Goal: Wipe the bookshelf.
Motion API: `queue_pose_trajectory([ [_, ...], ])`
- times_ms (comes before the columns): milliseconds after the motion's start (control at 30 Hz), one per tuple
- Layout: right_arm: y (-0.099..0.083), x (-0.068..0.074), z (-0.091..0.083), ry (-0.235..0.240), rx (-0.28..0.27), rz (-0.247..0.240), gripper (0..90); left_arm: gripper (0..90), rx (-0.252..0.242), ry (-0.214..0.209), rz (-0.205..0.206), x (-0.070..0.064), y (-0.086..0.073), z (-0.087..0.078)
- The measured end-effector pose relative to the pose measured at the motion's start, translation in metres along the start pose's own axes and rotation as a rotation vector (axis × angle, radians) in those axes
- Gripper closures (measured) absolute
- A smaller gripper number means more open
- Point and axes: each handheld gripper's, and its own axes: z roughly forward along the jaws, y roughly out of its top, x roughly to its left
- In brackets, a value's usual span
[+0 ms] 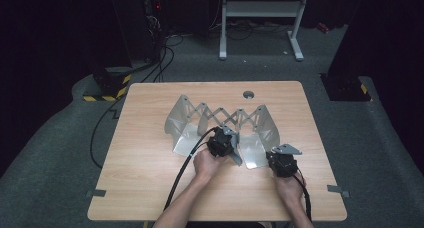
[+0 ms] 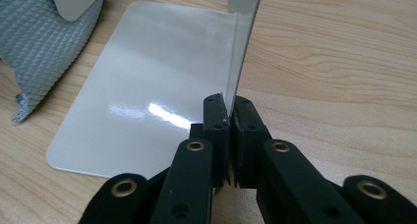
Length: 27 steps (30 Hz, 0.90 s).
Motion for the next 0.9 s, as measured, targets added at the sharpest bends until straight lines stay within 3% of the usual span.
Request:
queue_pose_trajectory([
  [67,0.000,0.000,0.000,0.000,0.000,0.000,86.9,78.4,-0.007,-0.007,-0.001,0.000,0.001,-0.003],
  [333,0.000,0.000,0.000,0.000,0.000,-0.001,87.0,78.4,-0.124,-0.019,0.018,-0.007,0.015,-0.043],
  [500,0.000,0.000,0.000,-0.001,0.000,0.000,87.0,78.3,-0.169,-0.029,0.035,-0.013,0.019,-0.059],
  [733,0.000,0.000,0.000,-0.001,0.001,-0.001,87.0,78.2,-0.179,-0.016,0.063,-0.018,0.017,-0.067],
  [900,0.000,0.000,0.000,-0.001,0.001,-0.002,86.9,78.1,-0.145,-0.008,0.081,-0.023,0.012,-0.057],
])
